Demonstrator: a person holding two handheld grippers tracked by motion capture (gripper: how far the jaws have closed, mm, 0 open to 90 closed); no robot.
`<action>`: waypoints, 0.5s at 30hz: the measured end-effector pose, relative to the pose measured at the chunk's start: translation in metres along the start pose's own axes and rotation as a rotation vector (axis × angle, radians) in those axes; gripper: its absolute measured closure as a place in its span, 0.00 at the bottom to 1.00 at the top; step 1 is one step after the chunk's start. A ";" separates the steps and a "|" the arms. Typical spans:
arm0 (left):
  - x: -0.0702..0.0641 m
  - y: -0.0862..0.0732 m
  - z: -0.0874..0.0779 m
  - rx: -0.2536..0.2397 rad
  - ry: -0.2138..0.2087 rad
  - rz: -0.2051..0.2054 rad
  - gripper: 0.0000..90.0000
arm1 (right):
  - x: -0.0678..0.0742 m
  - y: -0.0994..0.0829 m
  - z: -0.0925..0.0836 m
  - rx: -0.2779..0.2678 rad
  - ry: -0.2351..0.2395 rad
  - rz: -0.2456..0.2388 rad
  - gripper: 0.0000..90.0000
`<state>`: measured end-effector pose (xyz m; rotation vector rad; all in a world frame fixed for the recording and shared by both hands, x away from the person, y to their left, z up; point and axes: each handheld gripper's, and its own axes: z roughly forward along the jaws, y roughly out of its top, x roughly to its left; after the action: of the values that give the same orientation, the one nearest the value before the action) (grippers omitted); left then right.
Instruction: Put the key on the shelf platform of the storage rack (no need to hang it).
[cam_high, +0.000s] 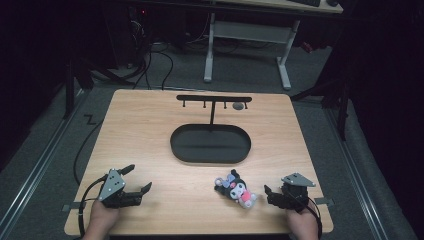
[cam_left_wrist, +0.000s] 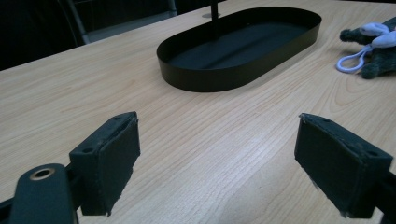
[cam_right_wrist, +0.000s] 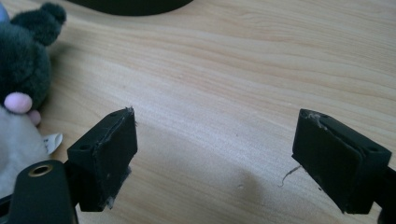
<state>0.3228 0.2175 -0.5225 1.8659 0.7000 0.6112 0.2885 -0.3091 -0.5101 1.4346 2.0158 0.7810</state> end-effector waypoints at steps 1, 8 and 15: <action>0.000 0.000 0.000 0.005 0.004 -0.001 0.16 | 0.001 0.001 0.000 0.006 0.000 -0.006 0.16; -0.002 -0.004 0.000 0.039 0.032 0.017 0.16 | -0.002 -0.001 -0.003 0.008 0.006 -0.024 0.16; -0.002 -0.004 -0.002 0.034 0.030 0.030 0.16 | -0.010 0.005 -0.005 0.031 0.054 0.026 0.17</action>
<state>0.3196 0.2189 -0.5260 1.9053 0.7071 0.6519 0.2912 -0.3182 -0.5018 1.4745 2.0614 0.8109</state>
